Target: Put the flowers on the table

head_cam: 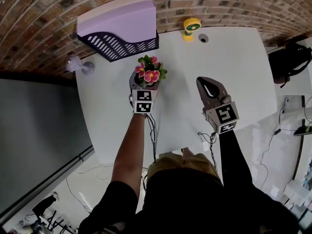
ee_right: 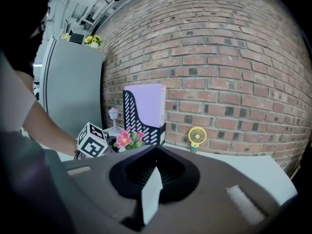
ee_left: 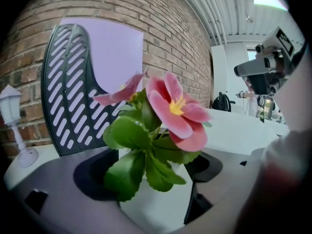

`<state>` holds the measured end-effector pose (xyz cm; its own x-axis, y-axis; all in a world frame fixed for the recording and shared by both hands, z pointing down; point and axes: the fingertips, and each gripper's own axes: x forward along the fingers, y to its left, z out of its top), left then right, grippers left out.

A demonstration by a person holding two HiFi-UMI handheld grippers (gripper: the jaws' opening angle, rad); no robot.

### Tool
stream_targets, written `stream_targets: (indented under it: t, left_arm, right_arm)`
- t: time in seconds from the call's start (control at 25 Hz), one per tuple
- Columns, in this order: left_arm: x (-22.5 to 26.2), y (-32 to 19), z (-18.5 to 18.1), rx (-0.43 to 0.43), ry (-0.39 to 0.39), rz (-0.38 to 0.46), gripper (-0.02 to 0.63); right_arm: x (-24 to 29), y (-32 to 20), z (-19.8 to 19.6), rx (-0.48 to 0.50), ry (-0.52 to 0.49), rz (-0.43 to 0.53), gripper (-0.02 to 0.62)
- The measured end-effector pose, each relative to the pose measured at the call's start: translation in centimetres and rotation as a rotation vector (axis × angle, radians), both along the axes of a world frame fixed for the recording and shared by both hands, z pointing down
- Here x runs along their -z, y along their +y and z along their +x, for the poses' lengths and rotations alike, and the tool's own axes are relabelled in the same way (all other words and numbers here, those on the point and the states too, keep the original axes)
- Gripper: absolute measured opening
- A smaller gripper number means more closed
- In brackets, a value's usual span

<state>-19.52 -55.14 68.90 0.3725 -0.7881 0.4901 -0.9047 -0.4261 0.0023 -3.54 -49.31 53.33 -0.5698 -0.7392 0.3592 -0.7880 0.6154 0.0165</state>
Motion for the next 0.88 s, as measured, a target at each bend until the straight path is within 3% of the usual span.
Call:
stream_targets:
  t: [0.56, 0.88]
  left_arm:
    - [1.4, 5.1, -1.3, 0.064, -0.014, 0.004, 0.403]
    - [7.5, 9.8, -1.2, 0.105, -0.023, 0.060, 0.403]
  right_arm:
    - [1.9, 3.2, 0.7, 0.025, -0.051, 0.038, 0.000]
    - [5.0, 6.0, 1.6, 0.052, -0.101, 0.111, 0.000]
